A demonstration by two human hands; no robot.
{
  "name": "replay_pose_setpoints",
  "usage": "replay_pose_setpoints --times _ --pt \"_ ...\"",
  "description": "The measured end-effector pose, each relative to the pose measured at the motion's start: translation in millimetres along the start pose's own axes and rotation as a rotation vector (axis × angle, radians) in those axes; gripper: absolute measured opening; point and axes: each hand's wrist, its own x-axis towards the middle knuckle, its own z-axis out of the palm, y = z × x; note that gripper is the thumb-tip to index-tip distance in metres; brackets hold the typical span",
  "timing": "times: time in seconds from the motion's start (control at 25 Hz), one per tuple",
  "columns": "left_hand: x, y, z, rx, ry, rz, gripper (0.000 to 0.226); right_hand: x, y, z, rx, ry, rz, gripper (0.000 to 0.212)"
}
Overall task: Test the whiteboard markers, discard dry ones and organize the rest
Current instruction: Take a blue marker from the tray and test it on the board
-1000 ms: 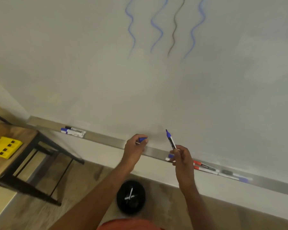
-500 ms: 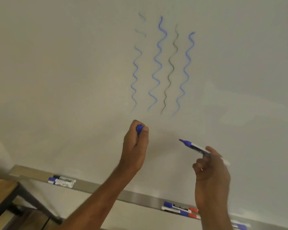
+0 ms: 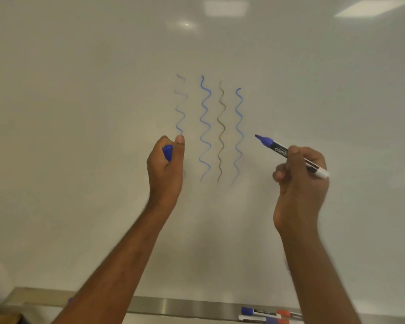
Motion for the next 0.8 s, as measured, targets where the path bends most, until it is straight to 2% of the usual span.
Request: replay_pose_setpoints --times 0.08,0.2,0.32,0.48,0.64,0.8 --pt "14 4 2 0.006 0.031 0.029 0.048 7 -3 8 -0.081 -0.018 -0.116 0.003" --pt "34 9 2 0.03 0.056 0.074 0.049 17 -4 17 -0.236 -0.064 -0.287 0.016" --pt "57 5 -3 0.138 0.081 0.233 0.044 27 -4 21 -0.349 -0.13 -0.446 0.019" --pt "88 -11 -10 0.377 0.086 0.508 0.016 47 5 28 -0.625 -0.188 -0.624 0.024" --pt "109 -29 -18 0.558 0.068 0.67 0.042 56 10 36 -0.728 -0.148 -0.693 0.027" --pt "116 -54 -31 0.719 0.068 0.714 0.049 62 15 43 -0.796 -0.105 -0.76 0.029"
